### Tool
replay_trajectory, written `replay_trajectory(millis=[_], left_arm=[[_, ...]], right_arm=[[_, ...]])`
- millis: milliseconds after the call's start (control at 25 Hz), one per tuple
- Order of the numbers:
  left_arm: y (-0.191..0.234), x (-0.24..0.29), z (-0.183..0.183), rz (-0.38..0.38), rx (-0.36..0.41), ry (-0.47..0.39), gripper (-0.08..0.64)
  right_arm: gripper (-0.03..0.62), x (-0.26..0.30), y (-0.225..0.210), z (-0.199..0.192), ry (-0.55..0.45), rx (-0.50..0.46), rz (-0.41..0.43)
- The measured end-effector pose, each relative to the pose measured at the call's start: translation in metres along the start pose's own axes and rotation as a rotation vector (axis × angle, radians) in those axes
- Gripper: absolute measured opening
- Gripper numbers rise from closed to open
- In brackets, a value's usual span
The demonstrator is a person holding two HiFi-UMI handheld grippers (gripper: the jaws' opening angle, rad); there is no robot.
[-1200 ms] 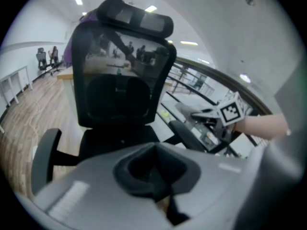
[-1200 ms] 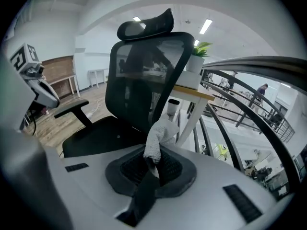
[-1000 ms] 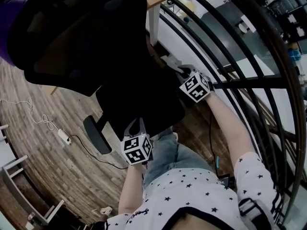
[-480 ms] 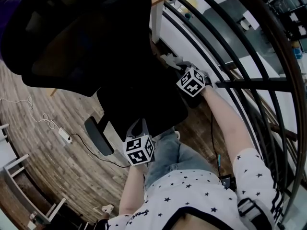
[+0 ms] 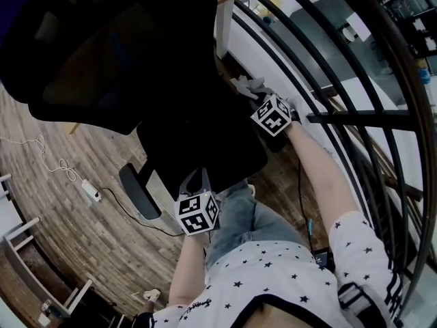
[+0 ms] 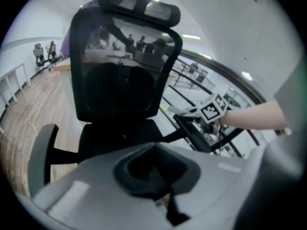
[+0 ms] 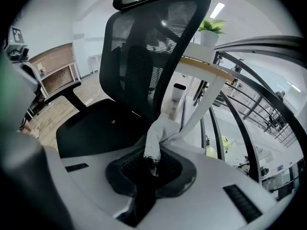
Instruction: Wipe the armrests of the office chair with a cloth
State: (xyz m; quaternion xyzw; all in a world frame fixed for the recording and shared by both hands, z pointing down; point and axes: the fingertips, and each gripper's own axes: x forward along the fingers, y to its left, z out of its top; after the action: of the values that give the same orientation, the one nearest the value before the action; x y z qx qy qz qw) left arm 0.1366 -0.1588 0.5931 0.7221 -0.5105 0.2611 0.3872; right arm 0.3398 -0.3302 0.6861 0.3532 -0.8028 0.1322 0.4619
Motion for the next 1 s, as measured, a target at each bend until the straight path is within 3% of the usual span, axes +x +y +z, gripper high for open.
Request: replay_trajectory(millis=[480, 1000], left_arm=[[-0.009, -0.004, -0.002, -0.015, 0.008, -0.010, 0.002], [-0.022, -0.014, -0.006, -0.029, 0.022, -0.031, 0.002]], right_arm=[[0.031, -0.003, 0.004, -0.004, 0.012, 0.051, 0.000], [0.032, -0.021, 0.025, -0.027, 0.031, 0.021, 0.014]])
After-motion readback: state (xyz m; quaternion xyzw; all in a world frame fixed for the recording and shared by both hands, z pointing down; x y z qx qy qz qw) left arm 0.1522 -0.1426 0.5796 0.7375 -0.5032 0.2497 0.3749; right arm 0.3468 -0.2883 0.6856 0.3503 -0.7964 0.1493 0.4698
